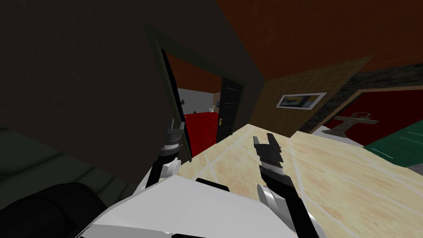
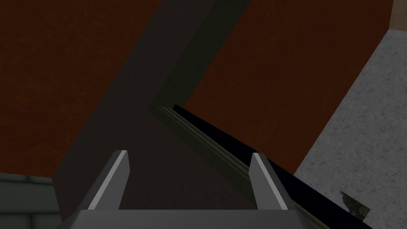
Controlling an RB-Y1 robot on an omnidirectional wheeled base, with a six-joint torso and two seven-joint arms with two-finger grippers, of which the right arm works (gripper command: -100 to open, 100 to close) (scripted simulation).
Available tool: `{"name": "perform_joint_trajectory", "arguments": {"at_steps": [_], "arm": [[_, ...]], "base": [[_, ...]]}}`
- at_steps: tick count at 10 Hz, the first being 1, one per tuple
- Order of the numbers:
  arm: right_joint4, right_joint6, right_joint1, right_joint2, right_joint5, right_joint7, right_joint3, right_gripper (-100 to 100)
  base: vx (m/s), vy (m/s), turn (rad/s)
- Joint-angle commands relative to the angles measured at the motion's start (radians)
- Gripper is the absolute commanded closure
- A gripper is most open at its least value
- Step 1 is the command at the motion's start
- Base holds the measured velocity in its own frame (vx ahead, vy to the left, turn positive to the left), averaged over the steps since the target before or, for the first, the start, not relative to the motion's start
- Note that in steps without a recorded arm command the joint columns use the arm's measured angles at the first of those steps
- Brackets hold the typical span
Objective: Push the door open
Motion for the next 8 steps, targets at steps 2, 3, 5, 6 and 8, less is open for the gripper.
{"name": "perform_joint_trajectory", "arguments": {"at_steps": [2, 3, 5, 6, 8], "arm": [[0.046, -0.004, -0.023, -0.018, -0.005, -0.009, 0.01, -100], [0.058, -0.005, -0.029, -0.022, -0.006, -0.011, 0.013, -100], [0.102, -0.009, -0.052, -0.039, -0.01, -0.02, 0.023, -100], [0.119, -0.011, -0.06, -0.045, -0.012, -0.024, 0.027, -100], [0.177, -0.016, -0.09, -0.067, -0.018, -0.035, 0.04, -100]], "base": [[0.086, -0.047, 0.098], [0.086, -0.039, 0.052], [0.112, -0.045, 0.094], [0.093, -0.035, 0.064], [0.119, -0.066, 0.128]]}}
